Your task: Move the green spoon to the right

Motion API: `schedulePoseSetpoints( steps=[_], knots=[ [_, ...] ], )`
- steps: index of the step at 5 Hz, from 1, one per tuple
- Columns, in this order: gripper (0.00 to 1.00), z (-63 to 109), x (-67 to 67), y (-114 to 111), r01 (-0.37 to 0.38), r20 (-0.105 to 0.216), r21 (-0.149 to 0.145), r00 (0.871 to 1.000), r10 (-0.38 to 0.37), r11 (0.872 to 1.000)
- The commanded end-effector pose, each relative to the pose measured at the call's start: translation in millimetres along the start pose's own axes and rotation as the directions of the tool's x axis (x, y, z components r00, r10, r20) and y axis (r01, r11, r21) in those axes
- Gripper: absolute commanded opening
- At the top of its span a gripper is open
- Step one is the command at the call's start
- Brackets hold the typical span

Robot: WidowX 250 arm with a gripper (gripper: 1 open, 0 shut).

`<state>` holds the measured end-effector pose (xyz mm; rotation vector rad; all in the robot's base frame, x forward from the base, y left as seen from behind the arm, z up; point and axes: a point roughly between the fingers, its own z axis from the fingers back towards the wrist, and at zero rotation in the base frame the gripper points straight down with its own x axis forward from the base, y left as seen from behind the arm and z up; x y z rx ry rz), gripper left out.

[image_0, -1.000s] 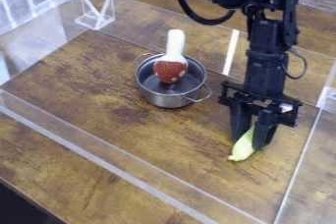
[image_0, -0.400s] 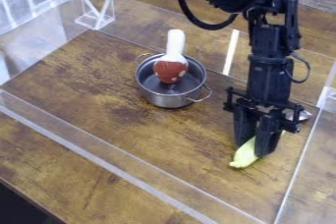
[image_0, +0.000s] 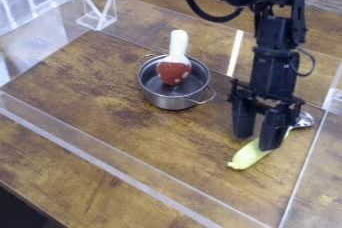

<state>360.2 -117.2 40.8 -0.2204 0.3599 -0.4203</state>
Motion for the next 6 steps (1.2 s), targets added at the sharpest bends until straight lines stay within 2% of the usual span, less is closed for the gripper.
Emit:
schedulePoseSetpoints(
  steps=[1,2,3,5,6],
  knots=[
    [1.00,41.2,-4.5,17,-0.005,0.081,0.023,0.997,0.003,1.000],
    [1.00,63.4,-26.4,25,-0.021,0.117,0.055,0.993,0.015,0.998],
    [1.00,71.7,-39.3,33,0.000,0.133,0.070,0.991,-0.009,0.998],
    [1.00,62.0,-38.9,24,-0.049,0.167,0.099,0.985,0.032,0.994],
    [1.00,69.5,-37.7,9,-0.018,0.168,0.125,0.986,-0.003,0.992]
  ],
)
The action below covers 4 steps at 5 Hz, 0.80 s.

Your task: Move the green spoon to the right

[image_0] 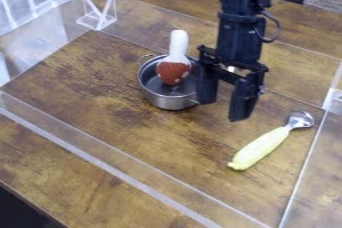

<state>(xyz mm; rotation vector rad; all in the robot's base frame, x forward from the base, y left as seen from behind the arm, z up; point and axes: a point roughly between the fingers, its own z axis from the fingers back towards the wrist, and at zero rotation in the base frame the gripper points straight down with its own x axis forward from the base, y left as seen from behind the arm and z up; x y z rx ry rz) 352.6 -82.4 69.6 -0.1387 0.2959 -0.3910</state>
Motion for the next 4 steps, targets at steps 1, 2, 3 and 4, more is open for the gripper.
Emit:
schedulePoseSetpoints(
  steps=[1,2,3,4],
  knots=[
    [1.00,50.4,-2.7,-23,0.051,0.128,0.070,0.990,-0.059,0.996],
    [1.00,56.3,-0.5,-34,0.073,0.133,0.079,0.988,-0.083,0.994],
    [1.00,61.5,-0.7,-35,0.005,0.168,0.071,0.986,-0.017,0.997],
    [1.00,66.6,-2.9,-33,-0.045,0.191,0.054,0.981,0.034,0.998]
  ],
)
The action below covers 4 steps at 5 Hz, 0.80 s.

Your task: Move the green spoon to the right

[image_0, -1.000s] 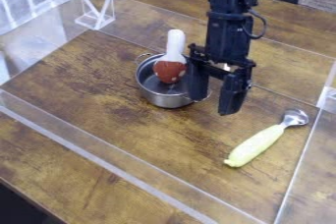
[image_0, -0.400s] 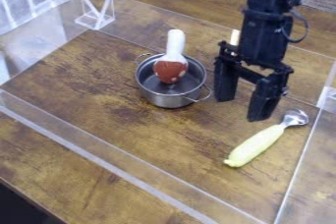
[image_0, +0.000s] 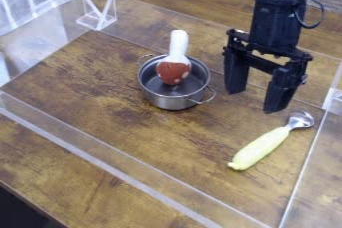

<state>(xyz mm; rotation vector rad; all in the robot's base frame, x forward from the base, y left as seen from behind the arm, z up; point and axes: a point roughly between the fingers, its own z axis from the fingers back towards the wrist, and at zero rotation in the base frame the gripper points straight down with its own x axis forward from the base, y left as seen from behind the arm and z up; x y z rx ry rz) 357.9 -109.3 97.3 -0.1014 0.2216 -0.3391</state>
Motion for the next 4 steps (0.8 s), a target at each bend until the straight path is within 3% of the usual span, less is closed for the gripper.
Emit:
schedulePoseSetpoints(
  steps=[1,2,4],
  knots=[
    [1.00,36.0,-3.7,-4,0.071,0.091,0.017,0.993,-0.072,0.997],
    [1.00,31.1,0.1,-5,0.129,0.064,0.022,0.989,-0.130,0.991],
    [1.00,8.9,-7.0,6,0.098,0.055,0.011,0.994,-0.098,0.995]
  ],
)
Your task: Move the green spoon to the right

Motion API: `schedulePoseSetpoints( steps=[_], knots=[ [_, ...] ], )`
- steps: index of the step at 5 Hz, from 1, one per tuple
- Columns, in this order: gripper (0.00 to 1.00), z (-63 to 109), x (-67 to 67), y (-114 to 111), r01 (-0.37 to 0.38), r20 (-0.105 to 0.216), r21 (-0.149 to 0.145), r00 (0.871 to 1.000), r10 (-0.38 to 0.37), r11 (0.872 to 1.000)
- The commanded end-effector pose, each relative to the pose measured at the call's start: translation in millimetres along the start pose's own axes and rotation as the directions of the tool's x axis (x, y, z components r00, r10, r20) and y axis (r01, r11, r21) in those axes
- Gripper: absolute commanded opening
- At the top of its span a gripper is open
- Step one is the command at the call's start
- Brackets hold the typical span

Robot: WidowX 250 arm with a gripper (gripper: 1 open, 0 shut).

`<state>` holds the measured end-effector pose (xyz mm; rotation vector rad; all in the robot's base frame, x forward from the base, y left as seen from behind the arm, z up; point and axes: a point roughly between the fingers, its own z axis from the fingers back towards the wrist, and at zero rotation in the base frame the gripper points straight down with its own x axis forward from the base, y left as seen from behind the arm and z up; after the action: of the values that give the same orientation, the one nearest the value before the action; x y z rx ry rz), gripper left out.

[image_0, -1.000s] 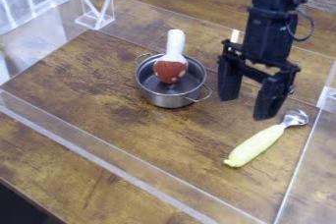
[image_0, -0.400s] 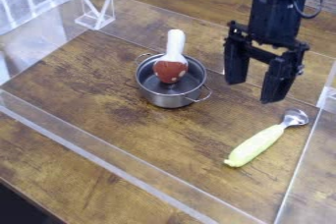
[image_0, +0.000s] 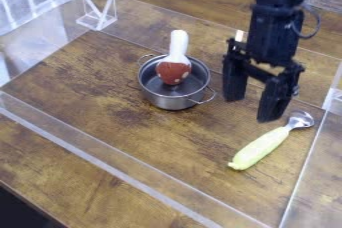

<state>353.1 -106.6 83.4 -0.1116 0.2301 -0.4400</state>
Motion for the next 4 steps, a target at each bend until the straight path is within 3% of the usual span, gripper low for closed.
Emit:
schedulePoseSetpoints(
  steps=[1,2,4],
  knots=[
    [1.00,25.2,-10.6,0.3,-0.090,0.096,-0.003,0.991,0.090,0.996],
    [1.00,24.9,-8.1,-3.5,-0.133,0.106,-0.002,0.986,0.132,0.991],
    [1.00,17.8,-1.6,-4.2,-0.156,0.083,-0.005,0.984,0.156,0.988]
  ],
)
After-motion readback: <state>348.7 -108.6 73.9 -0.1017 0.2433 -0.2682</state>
